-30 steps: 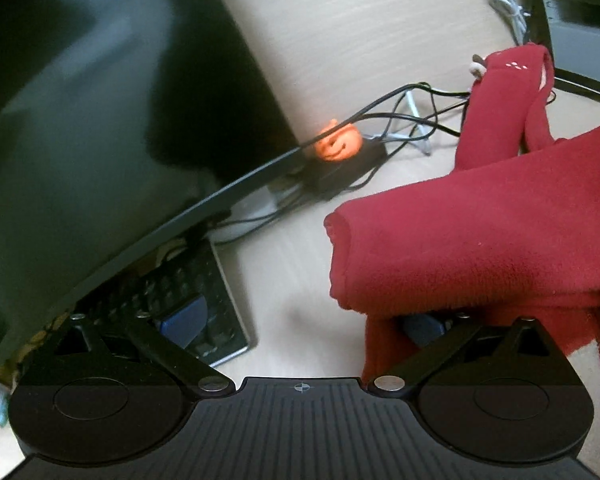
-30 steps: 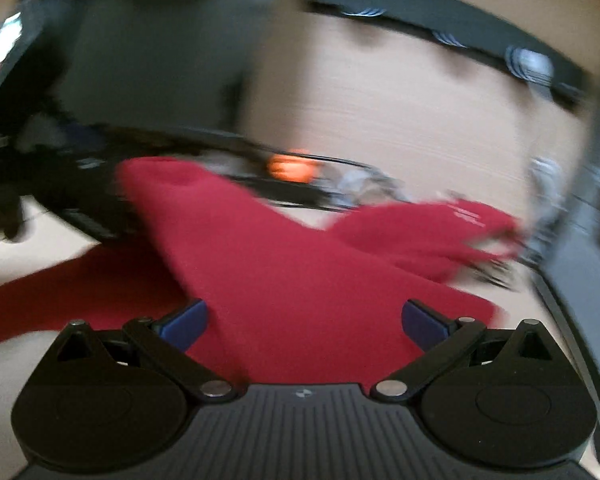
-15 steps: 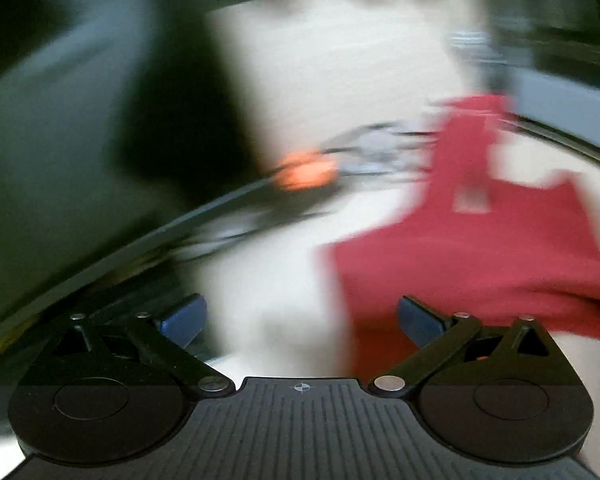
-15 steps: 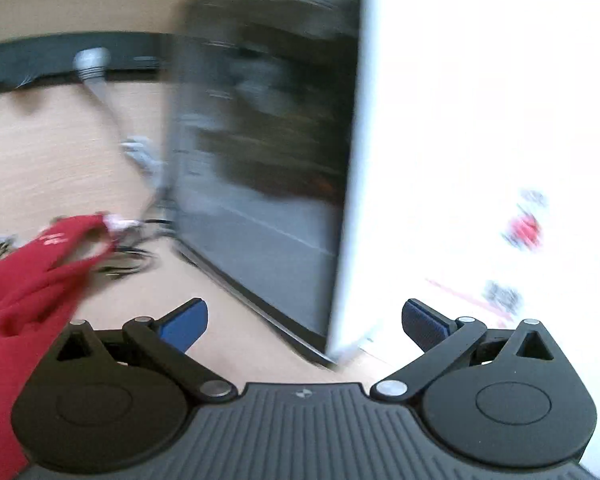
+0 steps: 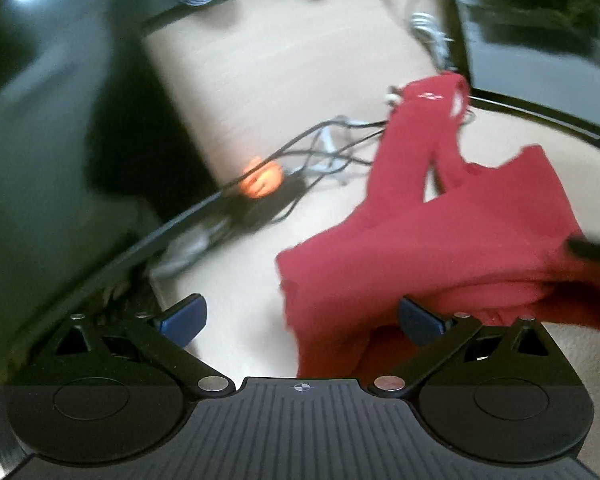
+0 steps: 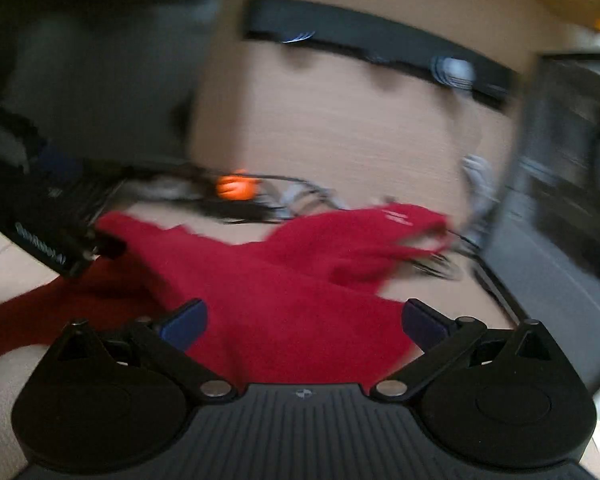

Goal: Fold clothes

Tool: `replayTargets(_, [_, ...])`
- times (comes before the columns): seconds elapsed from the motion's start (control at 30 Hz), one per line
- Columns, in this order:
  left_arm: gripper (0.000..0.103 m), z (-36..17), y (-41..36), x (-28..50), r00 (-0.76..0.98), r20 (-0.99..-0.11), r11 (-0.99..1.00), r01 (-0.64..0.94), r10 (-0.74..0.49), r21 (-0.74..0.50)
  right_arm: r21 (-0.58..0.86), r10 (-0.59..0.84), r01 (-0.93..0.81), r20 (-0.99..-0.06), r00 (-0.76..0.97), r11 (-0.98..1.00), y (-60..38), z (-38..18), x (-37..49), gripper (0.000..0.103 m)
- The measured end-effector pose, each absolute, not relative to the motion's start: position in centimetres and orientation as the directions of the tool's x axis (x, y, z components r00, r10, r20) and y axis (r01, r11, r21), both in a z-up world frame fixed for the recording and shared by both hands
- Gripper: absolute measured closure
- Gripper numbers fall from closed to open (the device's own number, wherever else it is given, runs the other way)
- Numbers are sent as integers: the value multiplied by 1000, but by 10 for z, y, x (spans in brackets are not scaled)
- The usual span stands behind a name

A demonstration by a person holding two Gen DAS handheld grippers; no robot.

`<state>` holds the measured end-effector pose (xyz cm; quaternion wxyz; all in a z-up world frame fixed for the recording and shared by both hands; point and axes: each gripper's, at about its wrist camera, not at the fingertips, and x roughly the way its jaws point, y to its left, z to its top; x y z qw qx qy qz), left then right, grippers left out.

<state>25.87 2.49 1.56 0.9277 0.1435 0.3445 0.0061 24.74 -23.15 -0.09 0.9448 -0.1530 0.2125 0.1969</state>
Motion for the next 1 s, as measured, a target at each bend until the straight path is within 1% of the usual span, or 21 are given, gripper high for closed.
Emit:
replayTargets(0.07, [0, 16, 32, 248, 746, -657, 972, 55, 114, 231, -232, 315, -474, -498, 808, 850, -214, -13, 263, 0])
replayTargets(0.1, [0, 16, 35, 240, 740, -662, 975, 41, 118, 219, -258, 274, -444, -501, 821, 858, -208, -17, 272, 0])
replayTargets(0.13, [0, 16, 38, 233, 735, -667, 978, 28, 121, 208, -268, 231, -394, -484, 844, 879, -208, -18, 274, 0])
replayTargets(0.3, [0, 14, 55, 201, 689, -710, 987, -50, 144, 151, -217, 200, -349, -506, 839, 912, -216, -16, 296, 0])
replayTargets(0.37, [0, 10, 59, 198, 675, -722, 987, -69, 152, 144, -227, 228, -404, -545, 807, 886, -209, -22, 296, 0])
replayTargets(0.47, [0, 6, 57, 197, 663, -733, 987, -69, 153, 144, -301, 208, -460, -602, 771, 835, -185, -37, 304, 0])
replayTargets(0.73, [0, -1, 35, 202, 655, -750, 989, 27, 94, 148, -269, 77, -222, -461, 884, 937, -228, -21, 303, 0])
replayTargets(0.83, [0, -2, 25, 206, 675, -732, 978, 76, 91, 192, -245, 19, -130, -408, 913, 961, -244, -15, 302, 0])
replayTargets(0.9, [0, -3, 17, 215, 697, -711, 962, 119, 95, 245, -225, -21, -68, -373, 928, 972, -255, -11, 302, 0])
replayTargets(0.93, [0, -3, 12, 221, 711, -697, 949, 145, 97, 280, -213, -49, -29, -355, 934, 977, -263, -9, 301, 0])
replayTargets(0.97, [0, -4, 7, 227, 724, -683, 934, 171, 97, 314, -180, -141, 83, -338, 931, 980, -290, -4, 295, 0])
replayTargets(1.0, [0, -5, 2, 233, 738, -668, 917, 195, 96, 348, -150, -225, 184, -344, 912, 971, -318, -2, 290, 0])
